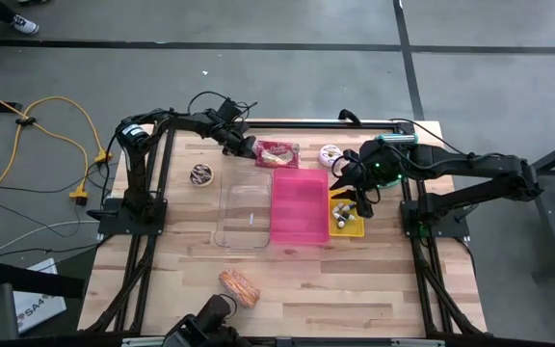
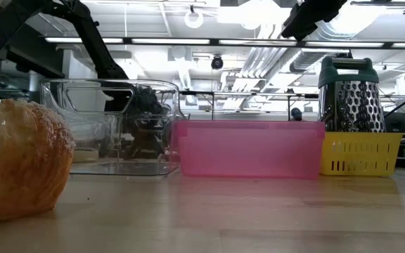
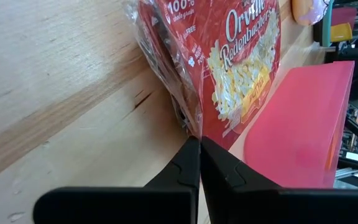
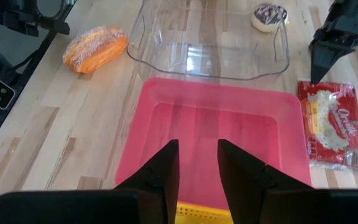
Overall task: Pick & Place Food Item
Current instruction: Put the popcorn bag into the pink bin
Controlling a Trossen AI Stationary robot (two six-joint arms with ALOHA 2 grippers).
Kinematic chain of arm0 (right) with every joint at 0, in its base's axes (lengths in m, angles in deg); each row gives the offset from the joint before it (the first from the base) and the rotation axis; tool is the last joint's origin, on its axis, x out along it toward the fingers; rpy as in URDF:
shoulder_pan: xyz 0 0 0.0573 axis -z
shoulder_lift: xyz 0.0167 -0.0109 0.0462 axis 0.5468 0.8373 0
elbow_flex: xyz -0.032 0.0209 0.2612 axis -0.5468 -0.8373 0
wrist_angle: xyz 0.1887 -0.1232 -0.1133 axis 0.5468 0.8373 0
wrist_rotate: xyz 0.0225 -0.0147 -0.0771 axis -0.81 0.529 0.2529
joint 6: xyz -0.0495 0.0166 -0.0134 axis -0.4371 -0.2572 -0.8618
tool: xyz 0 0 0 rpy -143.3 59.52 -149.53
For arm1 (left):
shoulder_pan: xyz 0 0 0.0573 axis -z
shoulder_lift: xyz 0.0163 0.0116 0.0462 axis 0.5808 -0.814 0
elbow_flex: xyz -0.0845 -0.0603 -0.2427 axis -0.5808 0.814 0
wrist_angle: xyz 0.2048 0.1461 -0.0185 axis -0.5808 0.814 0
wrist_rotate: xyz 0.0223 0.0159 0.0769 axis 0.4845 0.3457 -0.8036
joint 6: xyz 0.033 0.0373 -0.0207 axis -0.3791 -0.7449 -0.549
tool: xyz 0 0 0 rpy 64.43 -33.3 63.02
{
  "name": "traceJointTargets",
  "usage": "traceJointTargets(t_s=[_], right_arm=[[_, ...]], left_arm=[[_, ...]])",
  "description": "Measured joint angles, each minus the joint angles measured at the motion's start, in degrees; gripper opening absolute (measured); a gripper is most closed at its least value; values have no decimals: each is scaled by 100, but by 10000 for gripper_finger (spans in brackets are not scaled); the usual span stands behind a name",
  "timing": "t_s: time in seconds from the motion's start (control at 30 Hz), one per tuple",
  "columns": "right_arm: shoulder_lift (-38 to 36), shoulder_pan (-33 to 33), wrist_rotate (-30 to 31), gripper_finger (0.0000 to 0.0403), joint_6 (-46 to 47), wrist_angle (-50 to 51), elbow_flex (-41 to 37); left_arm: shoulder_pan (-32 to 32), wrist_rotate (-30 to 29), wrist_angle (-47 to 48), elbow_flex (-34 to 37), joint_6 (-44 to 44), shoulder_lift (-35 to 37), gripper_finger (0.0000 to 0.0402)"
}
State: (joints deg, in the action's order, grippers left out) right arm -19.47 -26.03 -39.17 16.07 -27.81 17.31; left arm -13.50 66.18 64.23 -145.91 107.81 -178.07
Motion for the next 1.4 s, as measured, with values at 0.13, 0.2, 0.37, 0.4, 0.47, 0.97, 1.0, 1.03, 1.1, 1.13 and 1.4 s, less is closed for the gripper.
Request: traceJointTargets(t_s=[0.13, 0.2, 0.37, 0.4, 0.47, 0.97, 1.0, 1.03, 1.1, 1.13, 1.4], right_arm=[[0, 0, -4, 97, 100, -234, 0], [0, 0, -7, 97, 211, -361, 0], [0, 0, 1, 97, 277, -1095, 0], [0, 0, 50, 97, 274, -1263, 0], [62, 0, 443, 97, 262, -1554, 0], [2243, 612, 3230, 97, -774, -2864, 0], [2349, 668, 3262, 97, -832, -2990, 0], [2440, 734, 3256, 97, -843, -3075, 0], [2577, 894, 3092, 97, -718, -3128, 0], [2616, 979, 2975, 97, -588, -3132, 0], [2629, 1374, 2656, 97, -192, -3124, 0]], left_arm=[[0, 2, -74, 0, 2, 0, 1], [0, 0, -128, 0, 19, 0, 1], [0, 20, -182, 0, 26, 4, 1], [-3, 72, -213, 0, 27, 4, 1], [-28, 184, -261, 2, 29, 4, 1], [-110, 335, -287, 4, 46, 11, 1], [-116, 344, -289, 4, 46, 11, 1], [-122, 352, -293, 4, 46, 13, 1], [-122, 352, -295, 4, 46, 15, 1], [-122, 354, -295, 4, 48, 15, 1], [-122, 459, -393, 2, 99, 253, 1]])
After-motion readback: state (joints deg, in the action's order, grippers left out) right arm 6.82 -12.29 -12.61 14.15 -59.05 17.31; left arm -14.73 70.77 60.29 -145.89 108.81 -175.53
